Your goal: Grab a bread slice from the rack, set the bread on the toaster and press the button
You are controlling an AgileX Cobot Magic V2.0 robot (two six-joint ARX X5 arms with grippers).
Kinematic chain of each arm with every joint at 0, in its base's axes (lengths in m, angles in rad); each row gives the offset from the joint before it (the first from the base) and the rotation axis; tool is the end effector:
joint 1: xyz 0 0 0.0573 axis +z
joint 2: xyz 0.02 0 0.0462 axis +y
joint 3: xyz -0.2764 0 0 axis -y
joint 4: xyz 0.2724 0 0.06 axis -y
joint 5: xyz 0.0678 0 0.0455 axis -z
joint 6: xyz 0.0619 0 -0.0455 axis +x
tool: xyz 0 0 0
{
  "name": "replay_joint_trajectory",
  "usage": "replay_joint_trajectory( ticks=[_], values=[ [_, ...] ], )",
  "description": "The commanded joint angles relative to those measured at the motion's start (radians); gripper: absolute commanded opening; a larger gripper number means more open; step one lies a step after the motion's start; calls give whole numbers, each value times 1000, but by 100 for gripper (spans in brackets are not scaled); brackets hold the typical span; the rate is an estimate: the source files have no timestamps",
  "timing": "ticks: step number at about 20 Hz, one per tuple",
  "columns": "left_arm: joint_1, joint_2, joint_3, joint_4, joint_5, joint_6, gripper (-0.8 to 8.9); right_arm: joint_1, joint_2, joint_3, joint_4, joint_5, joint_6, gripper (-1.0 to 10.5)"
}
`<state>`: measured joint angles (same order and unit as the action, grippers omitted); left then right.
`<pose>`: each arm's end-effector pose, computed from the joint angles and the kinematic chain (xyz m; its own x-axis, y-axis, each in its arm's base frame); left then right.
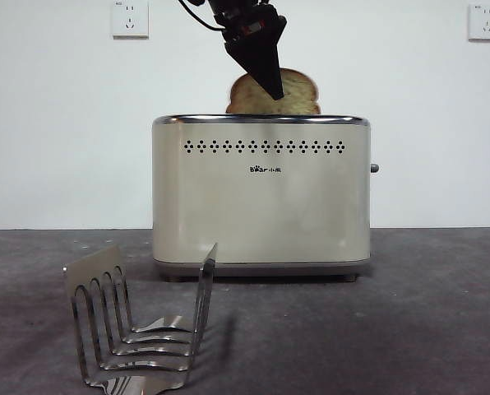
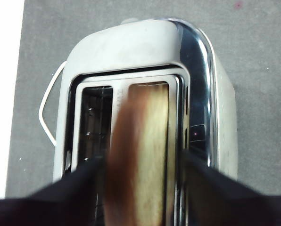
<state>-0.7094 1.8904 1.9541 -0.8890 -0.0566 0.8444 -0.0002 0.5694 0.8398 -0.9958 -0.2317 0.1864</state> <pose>0.3534 -0.2988 0.3479 0.5507 -0.3982 -0.7336 0.8294 0.1620 0.5347 0.1295 0.0142 0.2981 0.7283 0.2295 -0.6457 -0.0457 0.9564 0.2884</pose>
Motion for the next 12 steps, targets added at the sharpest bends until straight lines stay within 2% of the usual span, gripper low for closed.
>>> replay_joint_trajectory(
  ticks=[1,3,5,7,9,11,12],
  values=[
    [5,-54,-7,15,5,-8,377,1,-2,5,17,4,-9,1],
    [5,-103,-7,15,5,-10,377,1,-2,5,42,4,-8,1],
    [5,-156,-7,14,5,-53,377,1,-1,5,82,3,-8,1],
    [4,-215,-7,-3,5,-179,375,1,7,5,130,1,-4,1],
    [4,-277,-7,-43,5,-326,366,1,31,5,190,-43,-3,1],
    [4,-336,-7,-116,11,-459,175,1,75,5,266,-120,10,-1],
    [4,-365,-7,-154,12,-527,29,1,112,5,312,-160,17,-3]
  ],
)
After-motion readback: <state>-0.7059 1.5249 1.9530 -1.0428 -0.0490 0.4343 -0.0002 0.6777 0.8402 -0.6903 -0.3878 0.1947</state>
